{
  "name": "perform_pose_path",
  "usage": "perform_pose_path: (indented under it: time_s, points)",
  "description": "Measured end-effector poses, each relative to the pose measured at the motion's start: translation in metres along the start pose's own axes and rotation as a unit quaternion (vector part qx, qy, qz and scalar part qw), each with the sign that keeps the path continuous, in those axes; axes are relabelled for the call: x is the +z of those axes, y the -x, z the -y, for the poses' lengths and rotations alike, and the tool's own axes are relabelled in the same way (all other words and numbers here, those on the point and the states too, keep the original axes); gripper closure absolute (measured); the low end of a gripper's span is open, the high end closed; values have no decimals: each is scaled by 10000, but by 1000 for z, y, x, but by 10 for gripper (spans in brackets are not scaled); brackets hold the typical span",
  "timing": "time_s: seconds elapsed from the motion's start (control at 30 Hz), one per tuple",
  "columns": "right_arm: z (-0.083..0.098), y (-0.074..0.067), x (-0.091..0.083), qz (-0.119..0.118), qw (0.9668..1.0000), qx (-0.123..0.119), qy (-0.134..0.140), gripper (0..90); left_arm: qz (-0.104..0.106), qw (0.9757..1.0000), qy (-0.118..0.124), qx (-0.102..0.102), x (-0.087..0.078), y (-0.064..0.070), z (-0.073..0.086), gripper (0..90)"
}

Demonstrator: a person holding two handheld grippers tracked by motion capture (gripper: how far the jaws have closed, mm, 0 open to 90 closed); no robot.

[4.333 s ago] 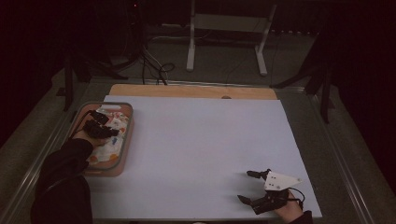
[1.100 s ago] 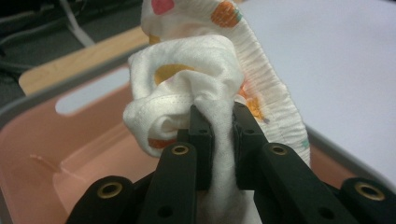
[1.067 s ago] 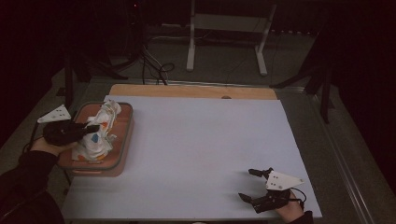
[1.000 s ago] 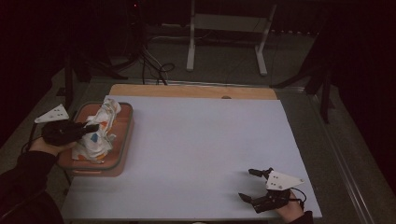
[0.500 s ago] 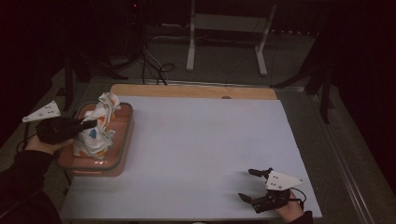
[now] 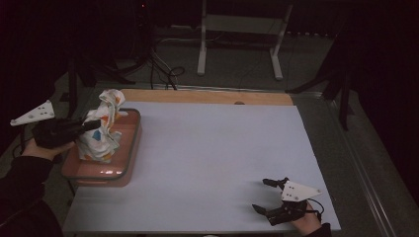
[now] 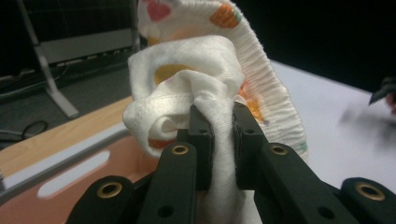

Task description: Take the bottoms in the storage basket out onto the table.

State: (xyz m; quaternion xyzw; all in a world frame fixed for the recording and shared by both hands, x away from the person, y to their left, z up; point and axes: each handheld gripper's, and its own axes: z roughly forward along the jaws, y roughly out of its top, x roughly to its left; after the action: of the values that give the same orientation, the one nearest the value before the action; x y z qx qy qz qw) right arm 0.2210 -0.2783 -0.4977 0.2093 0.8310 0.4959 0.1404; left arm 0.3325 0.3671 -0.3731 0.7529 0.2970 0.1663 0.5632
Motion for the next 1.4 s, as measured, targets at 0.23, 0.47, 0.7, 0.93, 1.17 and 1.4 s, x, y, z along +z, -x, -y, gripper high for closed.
perform_pose_path:
  time_s: [0.23, 0.47, 0.7, 0.93, 1.17, 1.4]
  points:
    - [0, 0, 0, 11, 10000, -8, -13, 111, 242, 9989, 395, -32, 3, 9, -15, 825]
    - [0, 0, 0, 7, 10000, -16, -5, 111, 312, 9982, 436, -271, 12, 17, -29, 822]
    - [0, 0, 0, 3, 10000, -7, 11, 111, 387, 9973, 434, -450, 25, 27, -40, 822]
    - [0, 0, -1, 9, 10000, -18, 14, 111, 463, 9977, 303, -393, 40, 41, -51, 822]
    - [0, 0, -1, 17, 10000, -26, 11, 111, 558, 9978, 274, -222, 55, 55, -60, 822]
    - [0, 0, -1, 11, 10000, -50, 14, 111, 602, 9978, 172, -228, 71, 65, -66, 821]
